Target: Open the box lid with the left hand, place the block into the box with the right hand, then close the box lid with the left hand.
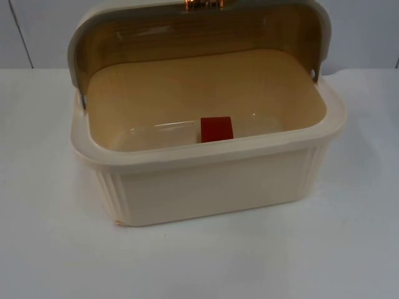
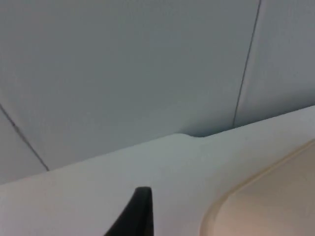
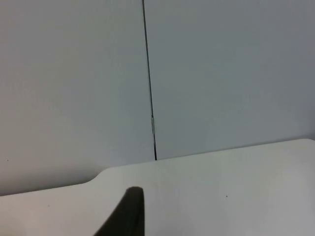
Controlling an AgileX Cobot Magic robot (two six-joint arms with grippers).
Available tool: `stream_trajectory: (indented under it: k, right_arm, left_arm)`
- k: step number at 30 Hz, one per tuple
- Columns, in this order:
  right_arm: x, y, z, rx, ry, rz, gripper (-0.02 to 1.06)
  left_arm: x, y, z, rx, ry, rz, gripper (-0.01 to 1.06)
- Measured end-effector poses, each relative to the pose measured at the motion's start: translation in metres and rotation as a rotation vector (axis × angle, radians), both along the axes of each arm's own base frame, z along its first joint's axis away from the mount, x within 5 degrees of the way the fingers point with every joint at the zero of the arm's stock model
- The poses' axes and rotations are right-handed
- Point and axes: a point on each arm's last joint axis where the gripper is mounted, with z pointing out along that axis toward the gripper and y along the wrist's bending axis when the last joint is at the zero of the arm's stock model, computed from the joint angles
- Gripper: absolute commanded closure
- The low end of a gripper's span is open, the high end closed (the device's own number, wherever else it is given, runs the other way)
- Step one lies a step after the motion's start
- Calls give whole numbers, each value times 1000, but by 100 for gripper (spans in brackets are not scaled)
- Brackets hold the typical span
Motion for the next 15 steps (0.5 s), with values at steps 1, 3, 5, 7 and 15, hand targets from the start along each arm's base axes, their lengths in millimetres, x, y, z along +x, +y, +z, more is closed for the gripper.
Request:
stream_trajectory:
  k: [1, 3, 5, 7, 15]
  right_arm:
    - [0, 0, 0, 0, 0, 0, 0]
    - [0, 0, 0, -3, 2, 2, 0]
    - [0, 0, 0, -4, 5, 2, 0]
    - [0, 0, 0, -6, 5, 3, 0]
    - [0, 0, -1, -15, 12, 8, 0]
  left_arm:
    - [0, 0, 0, 0, 0, 0, 0]
    - [12, -11, 4, 44, -19, -55, 0]
    - [25, -21, 3, 96, -30, -110, 0]
    - [29, -27, 5, 123, -44, -135, 0]
    - [54, -65, -15, 482, -100, -334, 0]
